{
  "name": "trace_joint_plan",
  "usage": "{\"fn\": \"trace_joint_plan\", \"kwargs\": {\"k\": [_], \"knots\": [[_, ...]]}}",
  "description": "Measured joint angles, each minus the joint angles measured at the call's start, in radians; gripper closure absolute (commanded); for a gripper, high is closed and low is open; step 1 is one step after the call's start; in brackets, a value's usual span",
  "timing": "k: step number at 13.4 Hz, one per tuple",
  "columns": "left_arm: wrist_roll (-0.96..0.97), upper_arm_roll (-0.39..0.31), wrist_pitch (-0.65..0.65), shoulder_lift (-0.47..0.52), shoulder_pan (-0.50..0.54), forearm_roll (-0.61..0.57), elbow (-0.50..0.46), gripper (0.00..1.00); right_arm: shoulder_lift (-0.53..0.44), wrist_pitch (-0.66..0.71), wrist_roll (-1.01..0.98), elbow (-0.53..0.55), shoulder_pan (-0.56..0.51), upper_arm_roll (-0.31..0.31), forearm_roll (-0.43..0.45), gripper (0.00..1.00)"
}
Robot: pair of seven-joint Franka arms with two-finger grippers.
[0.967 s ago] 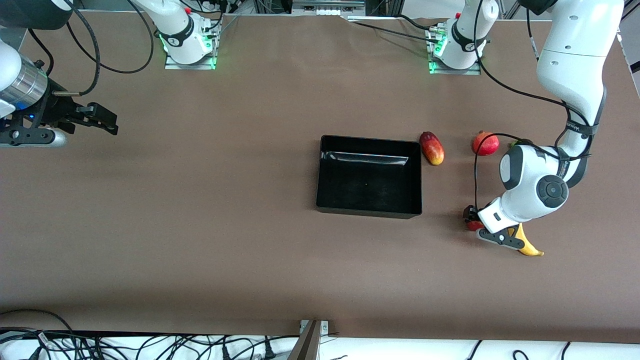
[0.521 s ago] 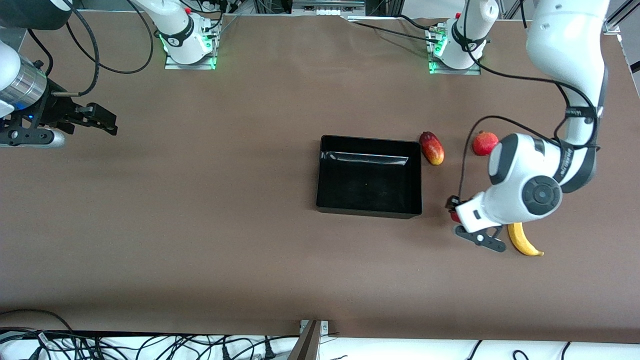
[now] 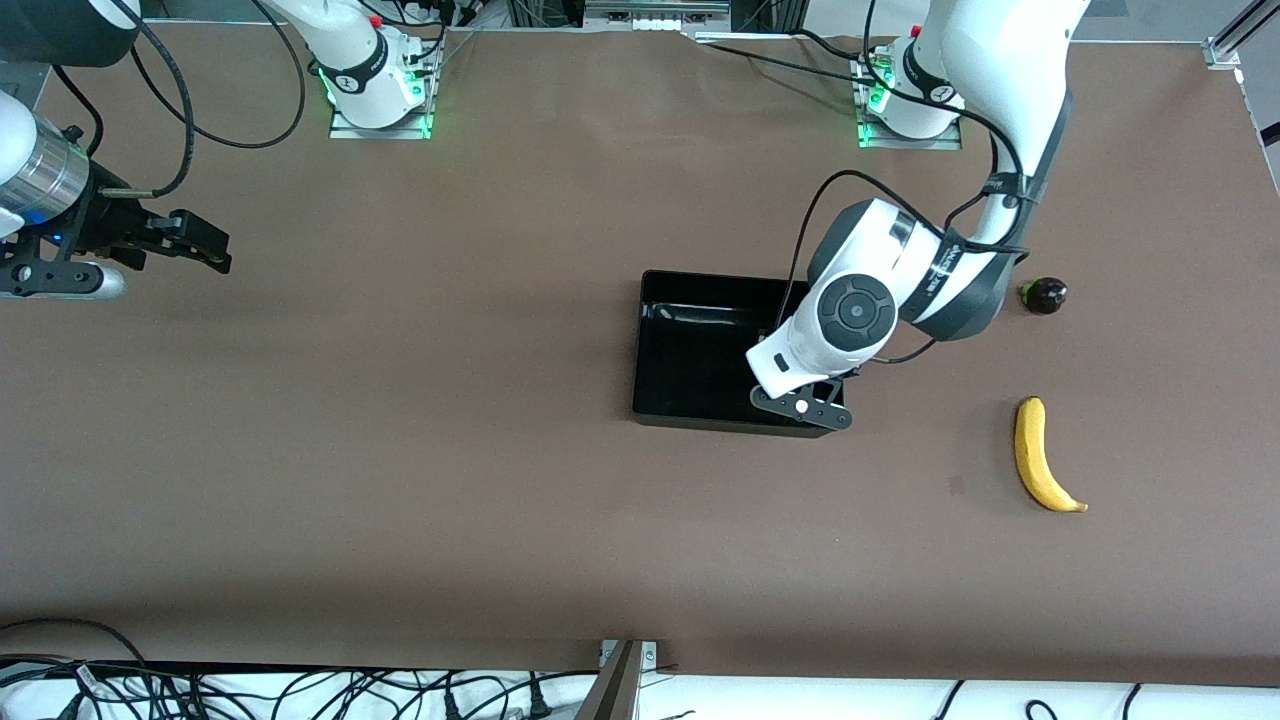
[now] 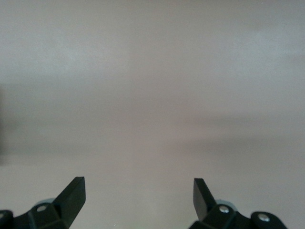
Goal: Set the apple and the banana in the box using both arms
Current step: 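Carry the apple over the black box and lower it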
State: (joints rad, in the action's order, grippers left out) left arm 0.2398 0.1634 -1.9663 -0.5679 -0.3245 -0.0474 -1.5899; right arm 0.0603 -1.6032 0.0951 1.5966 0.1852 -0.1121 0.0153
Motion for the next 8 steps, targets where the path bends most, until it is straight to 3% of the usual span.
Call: {"fn": "trace_joint_plan", "kwargs": {"k": [3, 8], "knots": [[0.025, 0.012, -0.177, 0.022, 0.001, 0.000, -0.188, 0.84, 0.000, 0.000, 0.000, 0.000, 0.000, 0.000, 0.000, 0.00], [0.077, 0.044, -0.254, 0.037, -0.002, 0.000, -0.284, 0.77, 0.000, 0.000, 0.000, 0.000, 0.000, 0.000, 0.000, 0.00]]}}
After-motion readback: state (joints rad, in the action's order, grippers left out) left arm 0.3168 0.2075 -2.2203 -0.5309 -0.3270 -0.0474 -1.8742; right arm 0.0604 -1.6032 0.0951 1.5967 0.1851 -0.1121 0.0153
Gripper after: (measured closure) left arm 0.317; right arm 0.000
